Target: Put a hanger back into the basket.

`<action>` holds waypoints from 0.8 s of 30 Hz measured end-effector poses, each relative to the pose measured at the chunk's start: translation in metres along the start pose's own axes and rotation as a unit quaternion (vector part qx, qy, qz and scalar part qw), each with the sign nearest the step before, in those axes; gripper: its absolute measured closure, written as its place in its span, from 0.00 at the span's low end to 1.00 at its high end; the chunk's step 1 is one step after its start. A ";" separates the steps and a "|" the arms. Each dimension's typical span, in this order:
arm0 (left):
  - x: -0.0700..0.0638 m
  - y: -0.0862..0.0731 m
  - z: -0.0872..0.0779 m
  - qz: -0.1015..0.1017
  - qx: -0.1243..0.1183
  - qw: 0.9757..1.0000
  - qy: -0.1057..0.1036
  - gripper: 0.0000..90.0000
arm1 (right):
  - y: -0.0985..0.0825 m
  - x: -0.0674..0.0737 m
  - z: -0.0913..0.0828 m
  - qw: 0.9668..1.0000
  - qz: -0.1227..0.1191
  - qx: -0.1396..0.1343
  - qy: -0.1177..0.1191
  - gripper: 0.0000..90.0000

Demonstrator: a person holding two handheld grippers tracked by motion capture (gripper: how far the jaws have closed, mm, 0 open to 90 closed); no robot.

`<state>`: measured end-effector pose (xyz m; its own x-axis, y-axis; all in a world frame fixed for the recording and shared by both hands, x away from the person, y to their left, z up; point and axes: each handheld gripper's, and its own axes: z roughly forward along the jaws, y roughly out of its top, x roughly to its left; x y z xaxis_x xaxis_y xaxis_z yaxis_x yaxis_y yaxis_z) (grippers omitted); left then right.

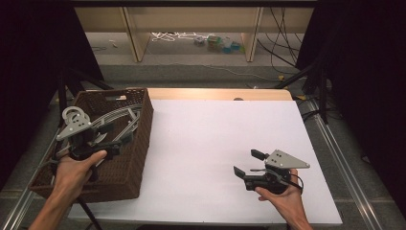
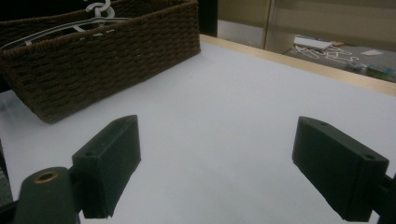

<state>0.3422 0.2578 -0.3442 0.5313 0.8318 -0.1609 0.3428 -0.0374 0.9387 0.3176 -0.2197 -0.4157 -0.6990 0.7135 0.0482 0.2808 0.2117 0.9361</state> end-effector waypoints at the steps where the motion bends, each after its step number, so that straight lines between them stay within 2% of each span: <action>1: -0.003 -0.001 0.000 -0.002 -0.005 1.000 -0.005 0.19 | 0.000 0.000 0.001 1.000 0.001 -0.005 0.001 0.18; 3: -0.009 -0.002 0.002 0.000 -0.006 1.000 -0.013 0.19 | 0.000 0.000 0.000 1.000 0.000 0.004 -0.001 0.18; 10: -0.026 -0.010 0.013 0.007 -0.006 0.999 -0.039 0.19 | 0.000 0.001 -0.001 1.000 0.005 0.004 0.003 0.18; 11: -0.027 -0.012 0.015 0.012 0.001 0.999 -0.038 0.19 | 0.000 0.001 -0.001 1.000 0.005 0.003 0.003 0.18; 14: -0.030 -0.016 0.021 0.005 -0.002 0.999 -0.046 0.19 | 0.001 0.002 -0.001 1.000 0.006 0.004 0.005 0.18; 19: -0.038 -0.021 0.025 0.005 -0.009 0.998 -0.056 0.19 | 0.000 0.003 -0.001 1.000 0.006 0.001 0.007 0.18; 21: -0.042 -0.022 0.025 0.013 -0.014 0.998 -0.057 0.19 | 0.000 0.004 0.000 1.000 0.004 -0.007 0.000 0.18; 24: -0.048 -0.027 0.028 0.020 -0.017 0.998 -0.061 0.18 | 0.000 0.003 -0.001 1.000 0.004 -0.007 0.002 0.18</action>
<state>0.3291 0.2031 -0.3702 0.6347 0.7568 -0.1564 0.2938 -0.0491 0.9546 0.3147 -0.2178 -0.4157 -0.6988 0.7129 0.0578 0.2782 0.1965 0.9402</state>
